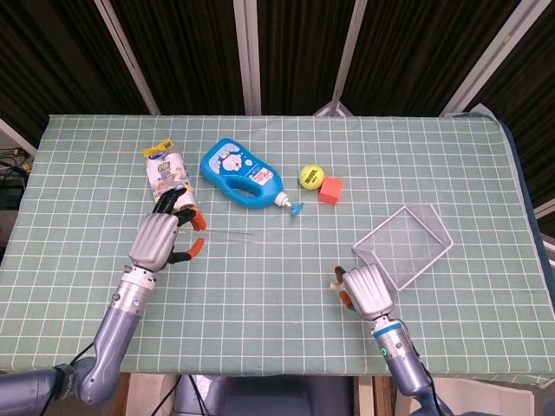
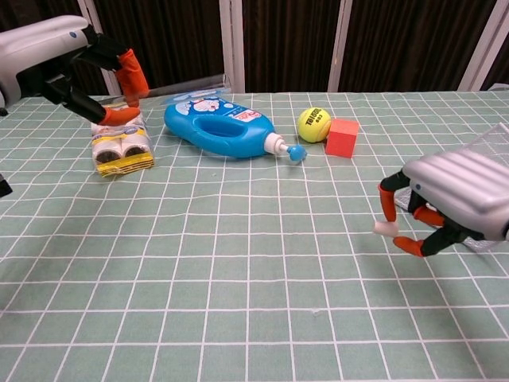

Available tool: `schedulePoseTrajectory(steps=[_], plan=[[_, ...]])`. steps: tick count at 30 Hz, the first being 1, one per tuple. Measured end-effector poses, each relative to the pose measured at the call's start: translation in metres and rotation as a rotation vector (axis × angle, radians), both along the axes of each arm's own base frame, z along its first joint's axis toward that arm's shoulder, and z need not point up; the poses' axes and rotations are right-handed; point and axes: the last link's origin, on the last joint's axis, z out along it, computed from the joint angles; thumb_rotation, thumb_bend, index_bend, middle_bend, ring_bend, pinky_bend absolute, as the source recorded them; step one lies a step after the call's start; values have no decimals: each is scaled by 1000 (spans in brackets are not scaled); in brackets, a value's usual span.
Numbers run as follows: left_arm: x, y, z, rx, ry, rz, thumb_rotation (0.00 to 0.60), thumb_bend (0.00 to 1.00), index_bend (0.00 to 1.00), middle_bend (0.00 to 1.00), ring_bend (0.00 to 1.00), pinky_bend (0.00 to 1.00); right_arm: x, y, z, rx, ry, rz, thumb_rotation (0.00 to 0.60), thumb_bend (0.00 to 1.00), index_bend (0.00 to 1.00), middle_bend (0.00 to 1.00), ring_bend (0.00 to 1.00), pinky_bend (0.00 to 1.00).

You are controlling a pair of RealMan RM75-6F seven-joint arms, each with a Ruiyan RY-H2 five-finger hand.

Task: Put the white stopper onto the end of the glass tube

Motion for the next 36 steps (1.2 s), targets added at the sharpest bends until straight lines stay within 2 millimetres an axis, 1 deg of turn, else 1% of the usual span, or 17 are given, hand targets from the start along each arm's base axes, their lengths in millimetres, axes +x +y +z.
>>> schedulePoseTrajectory(steps=[8, 12, 16, 22, 24, 30, 34, 36], plan=[[4, 3, -15, -41, -117, 14, 600, 760, 533, 494, 78, 0, 16, -16, 25, -57, -7, 57, 600, 414, 616, 967, 1000, 909], [2, 13, -31, -70, -188, 36, 600, 760, 533, 494, 78, 0, 28, -31, 39, -98, -5, 89, 600, 414, 616, 967, 1000, 909], [5, 24, -48, -94, -216, 62, 600, 760, 533, 494, 78, 0, 39, -44, 50, -133, 5, 123, 600, 414, 616, 967, 1000, 909], [16, 35, -58, -103, -224, 74, 600, 759, 532, 494, 78, 0, 54, -62, 63, -199, 34, 198, 600, 414, 617, 967, 1000, 909], [21, 36, -62, -110, -234, 80, 600, 760, 532, 494, 78, 0, 58, -67, 65, -221, 56, 232, 600, 414, 617, 967, 1000, 909], [37, 39, -72, -118, -235, 80, 600, 760, 532, 494, 78, 0, 71, -86, 70, -306, 212, 401, 600, 414, 617, 967, 1000, 909], [39, 38, -76, -125, -220, 86, 600, 760, 532, 494, 78, 0, 78, -98, 70, -339, 269, 460, 600, 414, 623, 967, 1000, 909], [40, 38, -78, -129, -213, 89, 600, 760, 532, 494, 78, 0, 81, -100, 69, -346, 272, 468, 600, 415, 623, 967, 1000, 909]])
